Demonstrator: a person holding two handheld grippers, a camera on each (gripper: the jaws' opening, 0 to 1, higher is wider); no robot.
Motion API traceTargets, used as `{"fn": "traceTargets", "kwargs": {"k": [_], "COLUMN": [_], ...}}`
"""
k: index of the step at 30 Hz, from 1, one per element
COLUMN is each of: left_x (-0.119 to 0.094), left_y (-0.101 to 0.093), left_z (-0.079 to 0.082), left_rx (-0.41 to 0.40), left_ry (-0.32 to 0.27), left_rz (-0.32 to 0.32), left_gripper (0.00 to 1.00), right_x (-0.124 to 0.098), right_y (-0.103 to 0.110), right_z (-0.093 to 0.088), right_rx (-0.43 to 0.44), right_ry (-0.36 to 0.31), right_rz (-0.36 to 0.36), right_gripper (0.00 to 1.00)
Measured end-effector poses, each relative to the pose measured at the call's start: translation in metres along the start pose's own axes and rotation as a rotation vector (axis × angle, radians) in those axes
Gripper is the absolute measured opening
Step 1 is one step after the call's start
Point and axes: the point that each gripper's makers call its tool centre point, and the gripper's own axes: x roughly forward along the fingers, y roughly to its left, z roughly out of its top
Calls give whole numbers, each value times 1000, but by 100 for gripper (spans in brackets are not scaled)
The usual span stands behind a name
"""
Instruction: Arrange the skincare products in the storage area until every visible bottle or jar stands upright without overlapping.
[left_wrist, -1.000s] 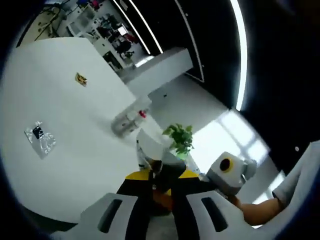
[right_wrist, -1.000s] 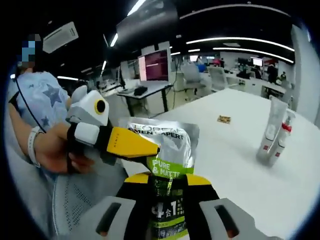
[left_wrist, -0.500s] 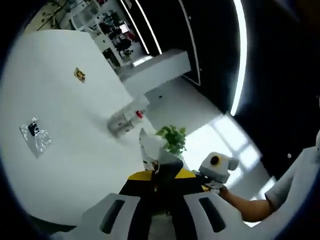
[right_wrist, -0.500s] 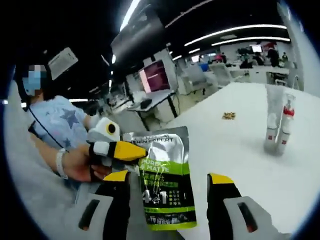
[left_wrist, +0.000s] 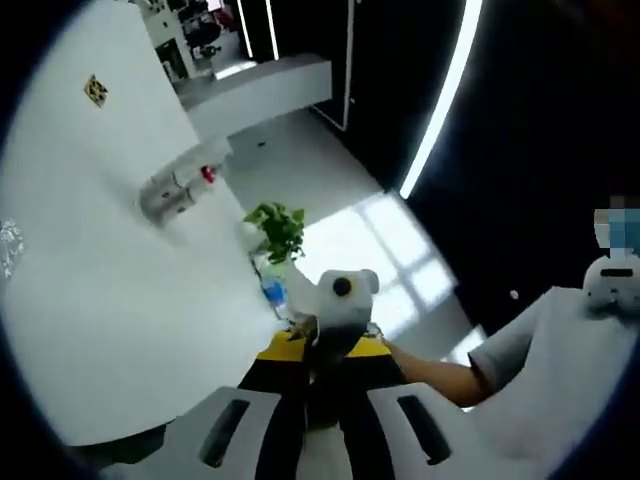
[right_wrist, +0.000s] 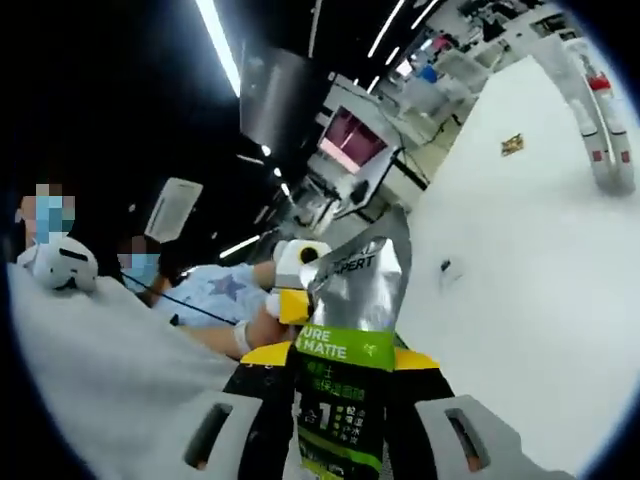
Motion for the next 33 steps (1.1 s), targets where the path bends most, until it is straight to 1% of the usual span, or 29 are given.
{"fn": "traceTargets", "kwargs": {"k": [1, 2, 3, 4, 5, 6, 7, 9, 11, 13, 14, 15, 16, 19, 21, 23, 24, 25, 26, 27, 28, 29, 30, 32, 33], "left_x": [-1, -2, -3, -5, -6, -5, -3, -2, -4, -4, -5, -5, -5, -5, -7, -9, -8, -7, -4, -2, 2, 4, 5, 6, 6], "left_y": [1, 3, 3, 4, 9, 12, 6, 7, 9, 9, 9, 10, 10, 9, 9, 9, 9, 9, 12, 16, 16, 13, 4, -3, -5], "left_z": [0, 2, 2, 3, 4, 4, 6, 6, 7, 9, 10, 11, 12, 17, 19, 21, 22, 20, 16, 14, 12, 9, 3, 1, -2], "left_rx": [-14, -30, -34, -43, -41, -42, -57, -52, -59, -88, -94, -96, -94, -78, -94, -107, -103, -96, -70, -57, -55, -55, -51, -48, -55], "left_ry": [-5, -13, -15, -15, -25, -28, -36, -30, -38, -63, -68, -78, -86, -113, -135, -150, -154, -145, -130, -118, -109, -97, -65, -54, -39], "left_rz": [-1, 1, 2, 4, 23, 43, 11, 18, 10, -8, -10, -11, -10, -17, -18, -30, -31, -26, 4, 28, 35, 20, -31, -68, -79], "left_gripper": [4, 5, 5, 5, 5, 5, 5, 5, 5, 6, 6, 6, 6, 6, 6, 7, 9, 14, 21, 31, 41, 44, 40, 21, 12], "right_x": [0, -1, -3, -7, -10, -12, -11, -9, -8, -8, -9, -10, -10, -10, -11, -12, -13, -13, -13, -12, -11, -9, -7, -1, 1], "right_y": [2, 0, -1, -6, -3, 0, -3, 0, 1, 2, 2, 0, -2, -1, -2, 0, -1, 0, 4, 5, 5, 5, 4, 4, 4], "right_z": [1, 3, 7, 11, 18, 22, 20, 20, 21, 25, 28, 31, 31, 35, 37, 42, 45, 46, 47, 47, 47, 47, 46, 41, 38], "right_rx": [-3, -4, -1, 11, 37, 76, 48, 46, 67, 89, 120, 151, 159, 218, 269, 327, 359, 374, 373, 368, 362, 355, 352, 343, 324], "right_ry": [-3, -14, -28, -49, -88, -105, -93, -92, -104, -152, -182, -211, -230, -290, -338, -394, -423, -437, -442, -448, -447, -444, -438, -414, -405], "right_rz": [10, 6, 0, -23, 2, 32, 16, 18, 24, 41, 51, 51, 48, 79, 91, 120, 138, 154, 182, 185, 178, 165, 160, 147, 130], "right_gripper": [27, 25, 19, 5, 0, 0, 0, 0, 0, 0, 0, 0, 0, 0, 0, 0, 0, 0, 0, 0, 0, 0, 0, 0, 0]}}
